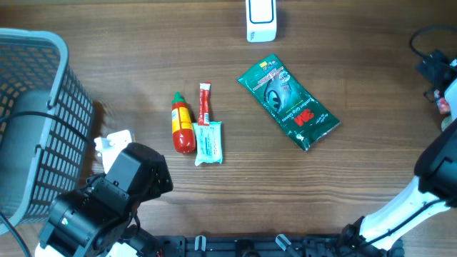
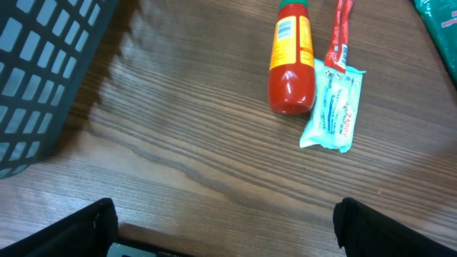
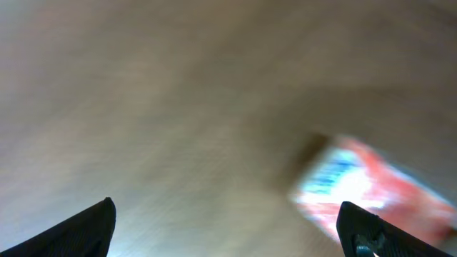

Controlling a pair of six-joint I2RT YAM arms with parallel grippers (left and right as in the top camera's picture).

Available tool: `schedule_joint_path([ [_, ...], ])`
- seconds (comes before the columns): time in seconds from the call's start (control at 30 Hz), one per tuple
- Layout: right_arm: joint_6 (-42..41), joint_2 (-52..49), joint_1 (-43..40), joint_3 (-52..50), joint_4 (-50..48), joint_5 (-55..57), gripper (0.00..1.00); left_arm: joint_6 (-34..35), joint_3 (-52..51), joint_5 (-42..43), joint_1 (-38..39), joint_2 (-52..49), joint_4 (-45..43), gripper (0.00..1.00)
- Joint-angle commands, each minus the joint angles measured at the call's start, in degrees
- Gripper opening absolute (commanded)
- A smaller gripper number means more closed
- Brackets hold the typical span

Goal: Scan the item barcode
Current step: 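Carry the snack box away to the right edge of the table, then reach the right gripper to the green glove pack and grasp it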

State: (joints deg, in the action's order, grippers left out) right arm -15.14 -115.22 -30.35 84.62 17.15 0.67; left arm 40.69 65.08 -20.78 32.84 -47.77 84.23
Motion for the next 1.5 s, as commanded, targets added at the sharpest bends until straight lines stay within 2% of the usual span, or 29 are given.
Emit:
schedule_joint_path([
  [0.0, 0.0, 11.1, 4.5, 0.1, -0.5, -17.4, 1.0, 0.7, 0.1, -0.7, 0.0, 0.1, 0.0, 1.0],
  [0.1, -0.1, 15.3, 10.9, 0.1, 2.8, -24.6, 1.0, 0.7, 0.1, -0.7, 0.0, 0.1, 0.0, 1.0],
  [0.27, 2.3, 16.0, 26.7, 0.1, 13.1, -25.5, 1.0, 0.7, 0.1, -0.7, 0.1, 0.1, 0.0, 1.0],
  [0.57, 17.1, 9.2, 46.8, 0.1, 28.4, -8.9, 0.98, 0.7, 0.1, -0.7, 0.1, 0.1, 0.0, 1.0],
  [0.63, 17.8, 6.4, 48.7, 0.1, 28.8, -4.8, 0.86, 0.7, 0.1, -0.7, 0.0, 0.1, 0.0, 1.0],
  [0.7, 18.2, 2.9, 49.9, 0.1, 29.2, -3.2, 0.8, 0.7, 0.1, -0.7, 0.0, 0.1, 0.0, 1.0],
  [0.87, 18.3, -4.4, 50.4, 0.1, 33.7, -3.2, 0.81, 0.7, 0.1, -0.7, 0.0, 0.1, 0.0, 1.0],
  [0.93, 18.4, -6.8, 50.4, 0.1, 35.2, -3.2, 0.89, 0.7, 0.1, -0.7, 0.1, 0.1, 0.0, 1.0],
  [0.97, 18.3, -7.5, 50.4, 0.1, 35.2, -3.2, 0.89, 0.7, 0.1, -0.7, 0.1, 0.1, 0.0, 1.0],
  [1.0, 18.2, -8.1, 50.4, 0.1, 35.2, -3.2, 0.88, 0.7, 0.1, -0.7, 0.1, 0.1, 0.0, 1.0],
  [1.03, 18.1, -8.4, 50.4, 0.0, 35.1, -3.2, 0.81, 0.7, 0.1, -0.7, 0.1, 0.1, 0.0, 1.0],
  [1.13, 18.0, -9.2, 50.4, -1.9, 33.4, -1.5, 0.73, 0.7, 0.1, -0.7, 0.1, 0.1, 0.0, 1.0],
  [1.17, 17.9, -9.2, 50.4, -2.9, 32.7, 0.1, 0.72, 0.7, 0.1, -0.7, 0.1, 0.1, 0.0, 1.0],
  [1.23, 16.2, -9.2, 50.4, -5.9, 30.3, 5.0, 0.79, 0.7, 0.1, -0.7, 0.0, 0.1, 0.0, 1.0],
  [1.27, 16.0, -9.2, 50.4, -7.2, 29.6, 7.1, 0.78, 0.7, 0.1, -0.7, 0.1, 0.1, 0.0, 1.0],
  [1.3, 16.2, -9.2, 50.4, -8.2, 28.9, 7.5, 0.68, 0.7, 0.1, -0.7, 0.0, 0.1, 0.0, 1.0],
  [1.37, 16.4, -9.2, 50.4, -10.6, 27.2, 4.1, 0.22, 0.7, 0.1, -0.7, 0.0, 0.1, 0.0, 1.0],
  [1.4, 16.9, -9.2, 50.4, -11.4, 27.0, 0.4, 0.04, 0.7, 0.1, -0.7, 0.1, 0.1, 0.0, 1.0],
  [1.47, 20.0, -9.2, 50.4, -11.6, 27.8, -9.5, 0.04, 0.7, 0.1, -0.7, 0.0, 0.1, 0.0, 1.0],
])
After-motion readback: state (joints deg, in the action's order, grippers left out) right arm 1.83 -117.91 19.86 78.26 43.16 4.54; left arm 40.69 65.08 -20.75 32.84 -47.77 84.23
